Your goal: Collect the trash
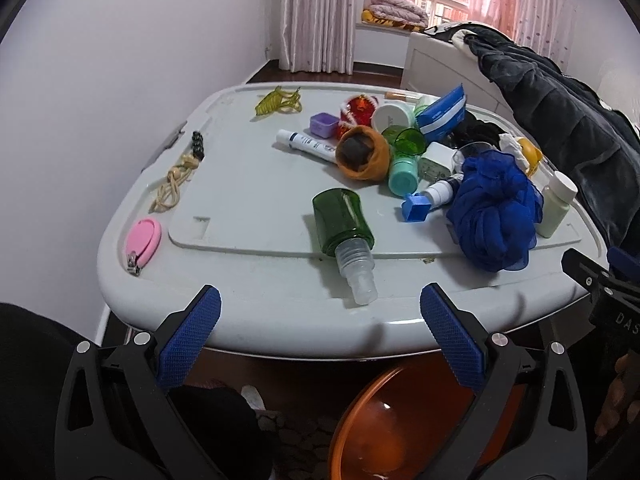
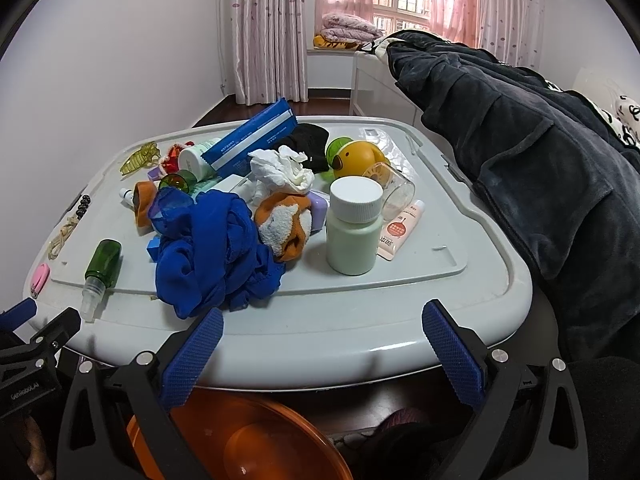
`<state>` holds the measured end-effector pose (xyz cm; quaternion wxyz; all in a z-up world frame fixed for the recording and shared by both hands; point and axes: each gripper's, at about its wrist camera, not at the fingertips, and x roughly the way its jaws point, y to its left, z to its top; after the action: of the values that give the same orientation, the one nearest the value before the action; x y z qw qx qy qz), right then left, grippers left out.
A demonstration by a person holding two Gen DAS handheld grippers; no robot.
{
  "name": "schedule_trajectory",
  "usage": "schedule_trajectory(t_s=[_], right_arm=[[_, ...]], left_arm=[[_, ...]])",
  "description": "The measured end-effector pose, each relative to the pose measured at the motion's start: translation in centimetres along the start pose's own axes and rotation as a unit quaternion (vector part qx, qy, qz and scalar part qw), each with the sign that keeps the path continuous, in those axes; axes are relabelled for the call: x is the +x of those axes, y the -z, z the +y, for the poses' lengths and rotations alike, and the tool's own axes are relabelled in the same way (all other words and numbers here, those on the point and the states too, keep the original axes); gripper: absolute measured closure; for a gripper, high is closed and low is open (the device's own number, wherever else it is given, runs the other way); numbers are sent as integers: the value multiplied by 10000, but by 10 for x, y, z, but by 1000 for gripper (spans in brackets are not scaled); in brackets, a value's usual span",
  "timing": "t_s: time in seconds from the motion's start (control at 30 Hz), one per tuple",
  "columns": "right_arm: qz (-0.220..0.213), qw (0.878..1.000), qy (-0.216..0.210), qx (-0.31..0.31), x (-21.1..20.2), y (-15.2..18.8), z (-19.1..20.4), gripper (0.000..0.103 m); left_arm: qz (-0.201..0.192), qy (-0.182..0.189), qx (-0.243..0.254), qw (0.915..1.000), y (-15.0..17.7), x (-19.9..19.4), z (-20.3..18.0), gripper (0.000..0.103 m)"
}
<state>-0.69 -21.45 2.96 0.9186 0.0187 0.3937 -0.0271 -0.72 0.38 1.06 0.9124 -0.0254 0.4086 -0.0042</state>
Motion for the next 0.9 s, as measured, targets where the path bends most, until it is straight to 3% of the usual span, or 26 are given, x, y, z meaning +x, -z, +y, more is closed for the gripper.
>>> schedule_trajectory(t_s=[0.13, 0.73, 0.9], right_arm=[[-5, 10000, -1, 5, -1, 0, 0, 5], [-26, 10000, 11, 1, -2, -1, -1, 5], [-6, 9997, -131, 215, -1, -15, -16, 5]], left_arm=[[34, -203, 5, 9998, 1, 2, 1, 6], [75, -242, 56, 9997, -1, 3, 1, 6], [5, -191, 194, 9996, -4, -3, -7, 6]])
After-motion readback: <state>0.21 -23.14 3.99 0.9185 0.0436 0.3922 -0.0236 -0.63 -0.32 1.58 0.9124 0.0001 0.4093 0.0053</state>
